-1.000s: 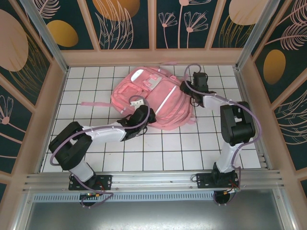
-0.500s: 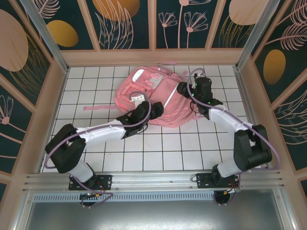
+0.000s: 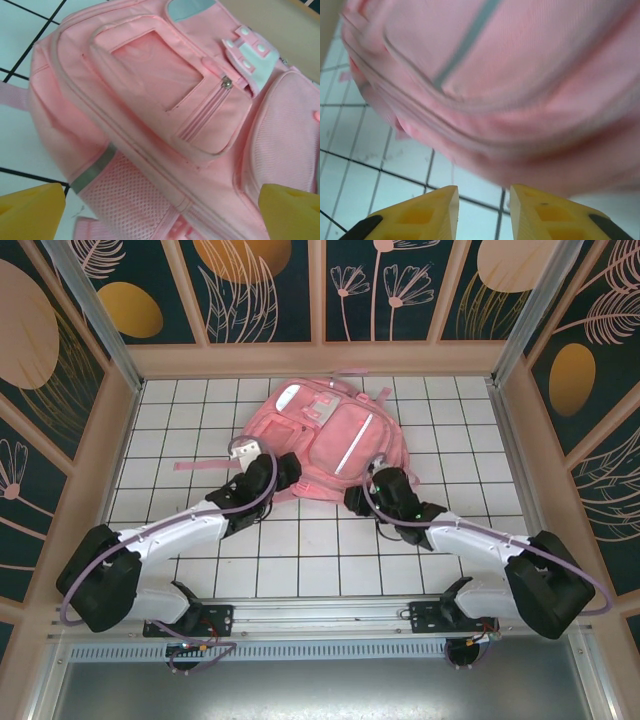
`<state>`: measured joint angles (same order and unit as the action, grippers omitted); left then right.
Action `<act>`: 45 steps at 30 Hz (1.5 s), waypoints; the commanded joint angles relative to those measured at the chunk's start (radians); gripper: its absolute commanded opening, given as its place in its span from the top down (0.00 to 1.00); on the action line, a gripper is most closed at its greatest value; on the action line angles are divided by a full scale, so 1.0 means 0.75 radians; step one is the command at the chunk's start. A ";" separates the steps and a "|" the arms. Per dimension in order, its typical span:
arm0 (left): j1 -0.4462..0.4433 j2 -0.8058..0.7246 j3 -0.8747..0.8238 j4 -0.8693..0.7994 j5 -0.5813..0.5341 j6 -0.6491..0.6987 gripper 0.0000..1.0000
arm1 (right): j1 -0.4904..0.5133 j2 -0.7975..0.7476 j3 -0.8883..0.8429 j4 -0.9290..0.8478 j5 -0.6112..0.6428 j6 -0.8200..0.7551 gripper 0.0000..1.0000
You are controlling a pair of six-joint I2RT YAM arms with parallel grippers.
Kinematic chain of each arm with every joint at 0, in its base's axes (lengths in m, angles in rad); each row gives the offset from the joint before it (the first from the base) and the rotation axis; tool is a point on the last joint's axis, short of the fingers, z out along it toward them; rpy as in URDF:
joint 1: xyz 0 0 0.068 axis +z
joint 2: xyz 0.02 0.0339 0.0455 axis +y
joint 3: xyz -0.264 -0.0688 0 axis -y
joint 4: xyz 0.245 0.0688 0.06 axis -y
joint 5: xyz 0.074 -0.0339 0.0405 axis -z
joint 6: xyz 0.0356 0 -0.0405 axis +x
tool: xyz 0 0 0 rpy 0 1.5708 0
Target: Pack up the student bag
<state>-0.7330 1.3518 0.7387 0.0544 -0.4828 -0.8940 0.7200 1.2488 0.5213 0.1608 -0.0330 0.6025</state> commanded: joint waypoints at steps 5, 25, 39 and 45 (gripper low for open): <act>0.005 -0.022 -0.058 -0.028 0.018 0.015 0.02 | -0.027 0.038 -0.046 0.054 0.168 0.015 0.68; 0.006 0.126 -0.172 0.242 0.313 -0.002 0.23 | -0.304 0.093 0.069 0.113 0.083 -0.224 0.59; 0.008 0.375 -0.142 0.565 0.372 -0.068 0.30 | -0.005 0.000 -0.092 0.242 0.140 -0.173 0.58; 0.007 0.467 -0.099 0.600 0.364 -0.102 0.53 | 0.090 0.021 -0.144 0.387 0.130 -0.202 0.53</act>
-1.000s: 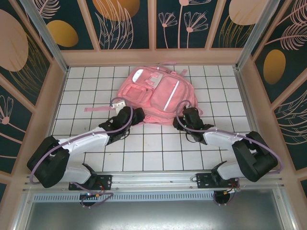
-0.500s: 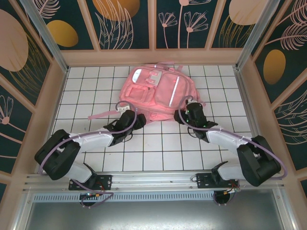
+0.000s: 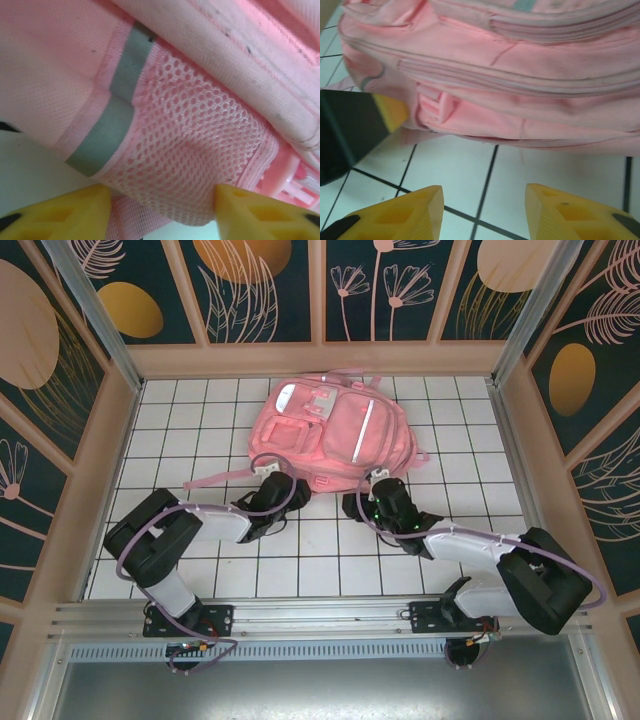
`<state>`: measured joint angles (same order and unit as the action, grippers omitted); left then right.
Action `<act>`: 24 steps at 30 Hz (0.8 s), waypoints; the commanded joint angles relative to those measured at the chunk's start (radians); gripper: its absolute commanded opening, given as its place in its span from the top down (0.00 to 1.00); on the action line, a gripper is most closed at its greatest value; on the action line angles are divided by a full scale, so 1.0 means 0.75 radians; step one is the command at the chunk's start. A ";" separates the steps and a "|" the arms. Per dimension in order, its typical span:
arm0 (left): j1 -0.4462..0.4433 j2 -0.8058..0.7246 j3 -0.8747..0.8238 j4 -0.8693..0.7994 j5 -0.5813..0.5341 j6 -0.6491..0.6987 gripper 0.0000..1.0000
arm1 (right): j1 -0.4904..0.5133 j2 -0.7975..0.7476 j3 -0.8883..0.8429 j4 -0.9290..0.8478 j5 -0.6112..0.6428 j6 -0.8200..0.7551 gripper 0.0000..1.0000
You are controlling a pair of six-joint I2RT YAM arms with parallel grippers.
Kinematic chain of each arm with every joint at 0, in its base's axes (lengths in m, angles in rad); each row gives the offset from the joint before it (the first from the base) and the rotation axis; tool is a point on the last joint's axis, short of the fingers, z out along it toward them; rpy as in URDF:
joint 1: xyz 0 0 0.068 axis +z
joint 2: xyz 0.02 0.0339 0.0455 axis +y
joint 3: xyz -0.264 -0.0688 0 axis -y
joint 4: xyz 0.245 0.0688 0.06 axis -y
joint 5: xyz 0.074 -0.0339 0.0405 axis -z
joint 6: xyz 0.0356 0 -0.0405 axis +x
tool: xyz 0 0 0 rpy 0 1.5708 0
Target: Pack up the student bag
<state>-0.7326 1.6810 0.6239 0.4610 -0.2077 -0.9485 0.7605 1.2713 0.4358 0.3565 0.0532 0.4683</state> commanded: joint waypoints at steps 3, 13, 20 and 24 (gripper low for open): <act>0.006 0.015 0.093 -0.001 -0.024 -0.042 0.79 | 0.101 0.025 -0.038 0.191 0.070 -0.049 0.53; 0.007 -0.128 0.202 -0.171 -0.045 -0.024 1.00 | 0.207 0.198 -0.017 0.403 0.203 -0.113 0.57; 0.007 -0.141 0.260 -0.194 -0.020 -0.022 1.00 | 0.210 0.333 0.057 0.483 0.209 -0.160 0.63; 0.007 -0.137 0.270 -0.203 -0.004 -0.027 1.00 | 0.211 0.414 0.086 0.552 0.198 -0.170 0.63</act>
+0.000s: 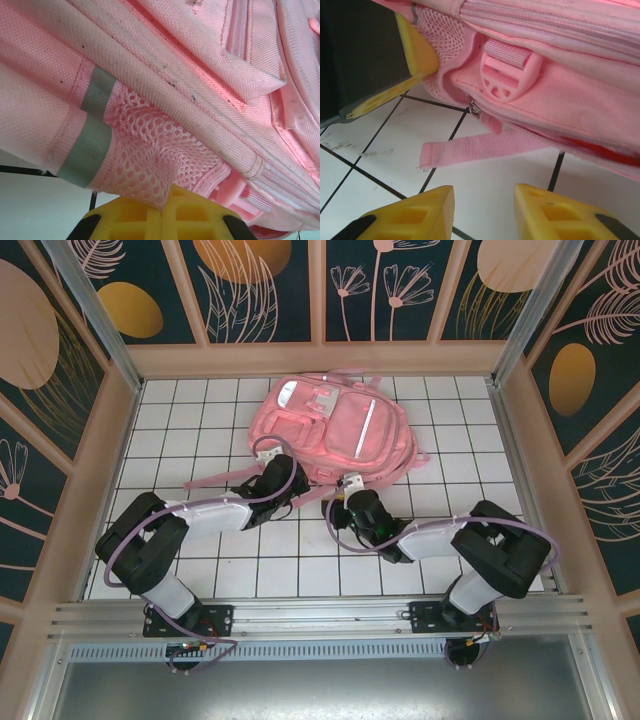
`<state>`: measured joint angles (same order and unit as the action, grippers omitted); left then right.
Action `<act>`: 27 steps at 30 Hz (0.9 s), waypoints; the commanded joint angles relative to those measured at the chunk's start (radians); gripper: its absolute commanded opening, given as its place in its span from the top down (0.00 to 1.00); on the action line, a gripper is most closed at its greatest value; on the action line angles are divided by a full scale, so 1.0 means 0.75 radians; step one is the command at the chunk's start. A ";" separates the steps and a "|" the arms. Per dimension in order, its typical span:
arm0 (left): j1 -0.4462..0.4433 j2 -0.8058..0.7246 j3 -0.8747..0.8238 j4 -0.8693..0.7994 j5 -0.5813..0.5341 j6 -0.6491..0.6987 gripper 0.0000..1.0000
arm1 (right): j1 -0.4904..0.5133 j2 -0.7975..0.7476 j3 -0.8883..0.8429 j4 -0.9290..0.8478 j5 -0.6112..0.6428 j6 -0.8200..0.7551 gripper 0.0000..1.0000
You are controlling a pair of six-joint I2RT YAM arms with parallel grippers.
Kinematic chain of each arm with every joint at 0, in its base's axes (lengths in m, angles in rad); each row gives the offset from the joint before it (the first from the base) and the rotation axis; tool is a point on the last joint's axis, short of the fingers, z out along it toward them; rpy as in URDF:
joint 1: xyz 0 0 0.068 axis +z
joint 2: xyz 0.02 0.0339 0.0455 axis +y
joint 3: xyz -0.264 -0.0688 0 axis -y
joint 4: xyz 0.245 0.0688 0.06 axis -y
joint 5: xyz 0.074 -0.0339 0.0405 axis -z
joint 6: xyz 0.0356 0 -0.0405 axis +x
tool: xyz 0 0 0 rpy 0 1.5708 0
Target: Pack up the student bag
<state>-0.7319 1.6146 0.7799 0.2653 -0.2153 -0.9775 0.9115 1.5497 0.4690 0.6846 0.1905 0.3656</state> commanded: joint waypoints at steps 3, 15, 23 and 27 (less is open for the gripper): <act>0.006 -0.052 0.065 0.053 0.010 0.010 1.00 | 0.026 0.111 0.065 0.161 0.071 -0.040 0.64; 0.006 -0.054 0.083 0.027 0.017 0.010 1.00 | 0.093 0.404 0.169 0.373 0.302 -0.077 0.67; 0.006 -0.058 0.081 0.025 0.039 -0.004 1.00 | 0.102 0.546 0.275 0.420 0.401 -0.118 0.62; 0.006 -0.060 0.079 0.026 0.042 -0.010 1.00 | 0.102 0.599 0.311 0.440 0.444 -0.145 0.69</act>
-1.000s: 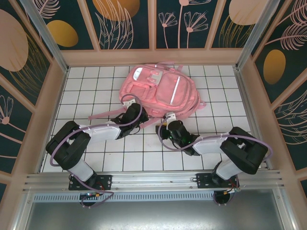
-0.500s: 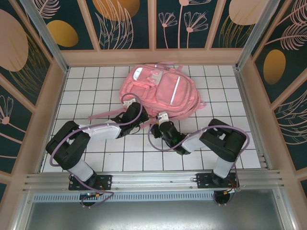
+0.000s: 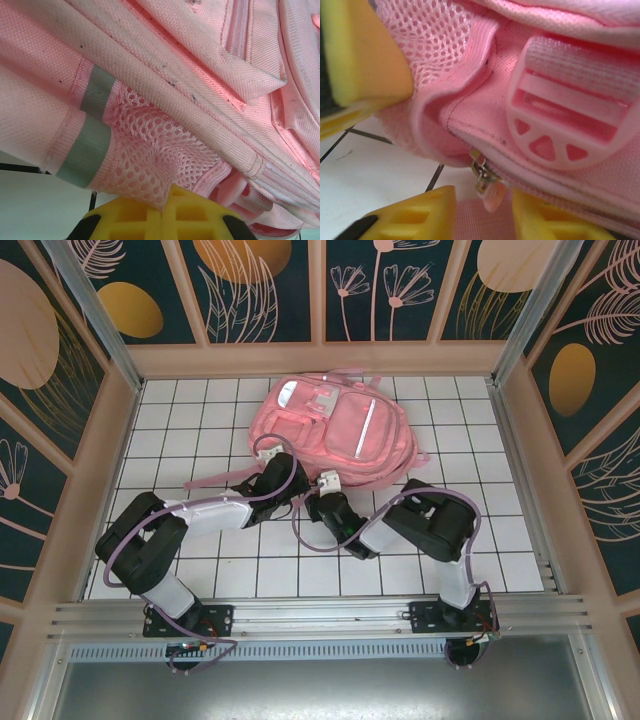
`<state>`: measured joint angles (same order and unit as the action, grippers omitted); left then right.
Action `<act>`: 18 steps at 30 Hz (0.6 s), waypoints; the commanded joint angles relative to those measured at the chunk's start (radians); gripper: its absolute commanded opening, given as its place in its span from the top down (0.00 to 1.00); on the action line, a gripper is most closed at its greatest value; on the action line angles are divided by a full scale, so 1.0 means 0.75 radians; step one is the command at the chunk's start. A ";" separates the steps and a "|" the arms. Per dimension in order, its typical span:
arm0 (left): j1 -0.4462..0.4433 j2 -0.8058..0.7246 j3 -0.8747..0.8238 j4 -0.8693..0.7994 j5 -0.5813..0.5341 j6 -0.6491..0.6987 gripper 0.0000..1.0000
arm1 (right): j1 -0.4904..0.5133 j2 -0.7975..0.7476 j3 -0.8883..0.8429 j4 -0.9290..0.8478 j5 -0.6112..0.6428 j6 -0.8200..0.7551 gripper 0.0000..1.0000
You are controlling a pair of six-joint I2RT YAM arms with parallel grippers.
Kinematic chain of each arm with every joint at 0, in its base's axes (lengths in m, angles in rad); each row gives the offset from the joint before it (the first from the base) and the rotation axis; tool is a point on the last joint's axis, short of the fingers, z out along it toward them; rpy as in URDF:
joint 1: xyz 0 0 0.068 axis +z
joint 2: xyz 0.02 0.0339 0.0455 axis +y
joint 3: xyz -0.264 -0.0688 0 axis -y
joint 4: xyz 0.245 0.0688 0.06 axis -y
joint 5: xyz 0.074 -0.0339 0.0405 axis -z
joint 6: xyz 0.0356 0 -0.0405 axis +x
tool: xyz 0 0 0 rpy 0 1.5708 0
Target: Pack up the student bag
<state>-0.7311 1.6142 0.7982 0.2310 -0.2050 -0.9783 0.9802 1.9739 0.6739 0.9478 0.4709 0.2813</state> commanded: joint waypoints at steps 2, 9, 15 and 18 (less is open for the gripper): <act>0.004 -0.056 0.056 0.066 0.028 -0.011 1.00 | 0.011 0.041 0.042 0.098 0.083 -0.038 0.79; 0.004 -0.056 0.062 0.014 -0.044 -0.009 1.00 | 0.016 -0.041 -0.042 0.084 0.113 -0.018 1.00; 0.010 -0.072 0.020 -0.004 -0.160 -0.037 1.00 | 0.016 -0.154 -0.168 0.045 0.122 0.035 1.00; 0.031 -0.085 0.002 -0.017 -0.181 -0.041 1.00 | 0.013 -0.207 -0.217 0.016 0.143 0.057 1.00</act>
<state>-0.7326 1.5963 0.8036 0.2035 -0.2417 -0.9981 0.9855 1.8751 0.5488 0.9688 0.5339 0.2867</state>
